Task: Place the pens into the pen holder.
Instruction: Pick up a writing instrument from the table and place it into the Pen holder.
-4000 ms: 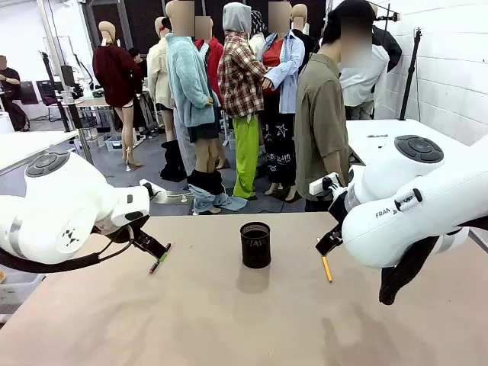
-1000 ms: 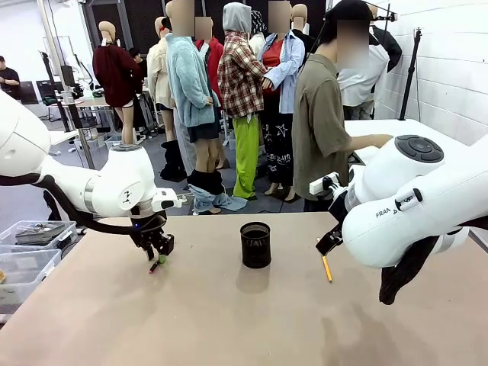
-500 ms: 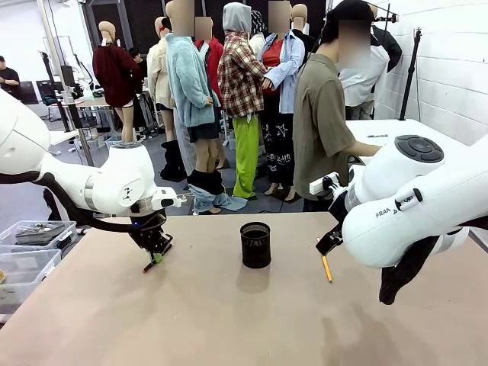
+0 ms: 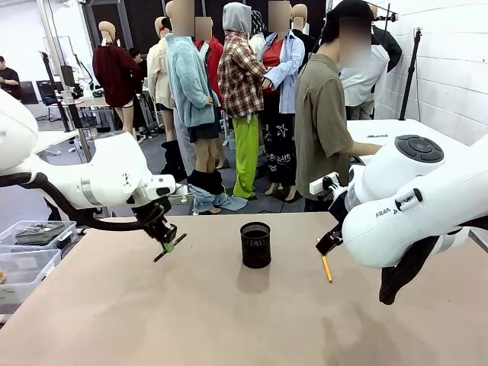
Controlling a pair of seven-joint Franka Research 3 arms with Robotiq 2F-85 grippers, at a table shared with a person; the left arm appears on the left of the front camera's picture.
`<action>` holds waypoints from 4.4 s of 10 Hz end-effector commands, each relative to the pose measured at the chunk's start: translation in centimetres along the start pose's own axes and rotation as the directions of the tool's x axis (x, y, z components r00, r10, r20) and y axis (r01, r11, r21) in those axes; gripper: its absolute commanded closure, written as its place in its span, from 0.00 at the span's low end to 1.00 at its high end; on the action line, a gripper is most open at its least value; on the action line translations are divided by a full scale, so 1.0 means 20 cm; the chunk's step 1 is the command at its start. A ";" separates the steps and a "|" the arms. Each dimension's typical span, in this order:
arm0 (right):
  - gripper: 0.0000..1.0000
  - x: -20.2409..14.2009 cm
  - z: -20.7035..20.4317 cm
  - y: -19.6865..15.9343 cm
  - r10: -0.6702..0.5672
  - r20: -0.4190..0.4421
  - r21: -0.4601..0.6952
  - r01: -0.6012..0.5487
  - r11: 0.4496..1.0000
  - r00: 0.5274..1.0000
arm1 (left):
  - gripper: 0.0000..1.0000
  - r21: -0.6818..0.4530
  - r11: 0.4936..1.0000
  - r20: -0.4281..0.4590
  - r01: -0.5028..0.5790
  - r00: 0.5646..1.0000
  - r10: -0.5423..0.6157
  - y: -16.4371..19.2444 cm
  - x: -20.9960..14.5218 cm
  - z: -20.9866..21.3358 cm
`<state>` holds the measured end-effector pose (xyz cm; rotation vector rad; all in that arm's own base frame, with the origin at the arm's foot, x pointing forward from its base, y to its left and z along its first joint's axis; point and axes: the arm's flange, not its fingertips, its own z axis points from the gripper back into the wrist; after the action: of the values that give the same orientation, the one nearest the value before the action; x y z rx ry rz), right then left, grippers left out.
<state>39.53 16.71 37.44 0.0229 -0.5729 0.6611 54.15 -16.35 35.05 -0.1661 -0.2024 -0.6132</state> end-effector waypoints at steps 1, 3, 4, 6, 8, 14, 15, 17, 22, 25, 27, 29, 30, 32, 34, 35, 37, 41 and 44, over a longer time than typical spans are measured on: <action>0.00 0.00 0.00 0.00 0.001 -0.001 0.001 -0.001 1.000 1.000 | 1.00 -0.174 0.960 0.157 0.219 0.969 -0.192 0.03 -0.10 0.14; 0.00 0.00 0.00 0.00 0.001 -0.001 0.001 -0.001 1.000 1.000 | 1.00 -0.273 0.832 0.372 0.483 0.851 -0.372 0.02 -0.06 0.22; 0.00 0.00 0.00 0.00 0.001 -0.001 0.001 -0.001 1.000 1.000 | 1.00 -0.306 0.746 0.470 0.591 0.776 -0.422 0.02 -0.02 0.24; 0.00 0.00 0.00 0.00 0.001 -0.001 0.001 -0.001 1.000 1.000 | 1.00 -0.323 0.675 0.553 0.664 0.711 -0.434 0.00 0.12 0.19; 0.00 0.00 0.00 0.00 0.001 -0.001 0.001 -0.001 1.000 1.000 | 1.00 -0.320 0.579 0.655 0.750 0.617 -0.437 -0.03 0.23 0.14; 0.00 0.00 0.00 0.00 0.001 -0.001 0.001 -0.001 1.000 1.000 | 1.00 -0.310 0.566 0.675 0.764 0.596 -0.435 -0.08 0.27 0.07; 0.00 0.00 0.00 0.00 0.001 -0.001 0.001 -0.001 1.000 1.000 | 1.00 -0.315 0.559 0.676 0.767 0.595 -0.435 -0.10 0.32 0.03; 0.00 0.00 0.00 0.00 0.001 -0.001 0.001 -0.001 1.000 1.000 | 1.00 -0.255 0.496 0.774 0.830 0.483 -0.410 -0.13 0.33 0.00; 0.00 0.00 0.00 0.00 0.001 -0.001 0.001 -0.001 1.000 1.000 | 1.00 -0.198 0.385 0.846 0.901 0.355 -0.398 -0.18 0.60 -0.14; 0.00 0.00 0.00 0.00 0.001 -0.001 0.001 -0.001 1.000 1.000 | 1.00 -0.170 0.334 0.888 0.927 0.291 -0.355 -0.21 0.69 -0.19; 0.00 0.00 0.00 0.00 0.001 -0.001 0.001 -0.001 1.000 1.000 | 1.00 -0.187 0.321 0.890 0.929 0.298 -0.345 -0.23 0.73 -0.23; 0.00 0.00 0.00 0.00 0.001 -0.001 0.001 -0.001 1.000 1.000 | 1.00 -0.240 0.301 0.884 0.923 0.336 -0.325 -0.25 0.72 -0.30; 0.00 0.00 0.00 0.00 0.001 -0.001 0.001 -0.001 1.000 1.000 | 1.00 -0.234 0.284 0.892 0.930 0.321 -0.318 -0.27 0.71 -0.30; 0.00 0.00 0.00 0.00 0.001 -0.001 0.001 -0.001 1.000 1.000 | 1.00 -0.274 0.274 0.878 0.922 0.356 -0.319 -0.28 0.70 -0.33; 0.00 0.00 0.00 0.00 0.001 -0.001 0.001 -0.001 1.000 1.000 | 1.00 -0.299 0.279 0.867 0.913 0.382 -0.321 -0.27 0.69 -0.35; 0.00 0.00 0.00 0.00 0.001 -0.001 0.001 -0.001 1.000 1.000 | 0.83 -0.304 0.287 0.861 0.908 0.391 -0.325 -0.27 0.69 -0.35; 0.00 0.00 0.00 0.00 0.001 -0.001 0.001 -0.001 1.000 1.000 | 0.43 -0.319 0.319 0.841 0.893 0.421 -0.338 -0.27 0.67 -0.32; 0.00 0.00 0.00 0.00 0.001 -0.001 0.001 -0.001 1.000 1.000 | 0.04 -0.275 0.646 0.698 0.712 0.610 -0.375 -0.26 0.49 -0.05; 0.00 0.00 0.00 0.00 0.001 -0.001 0.001 -0.001 1.000 1.000 | 0.04 -0.148 0.936 0.466 0.319 0.858 -0.218 -0.14 0.30 0.24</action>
<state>39.56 16.69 37.46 0.0229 -0.5732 0.6605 58.71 -20.62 40.94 -0.6157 -0.7556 -1.0603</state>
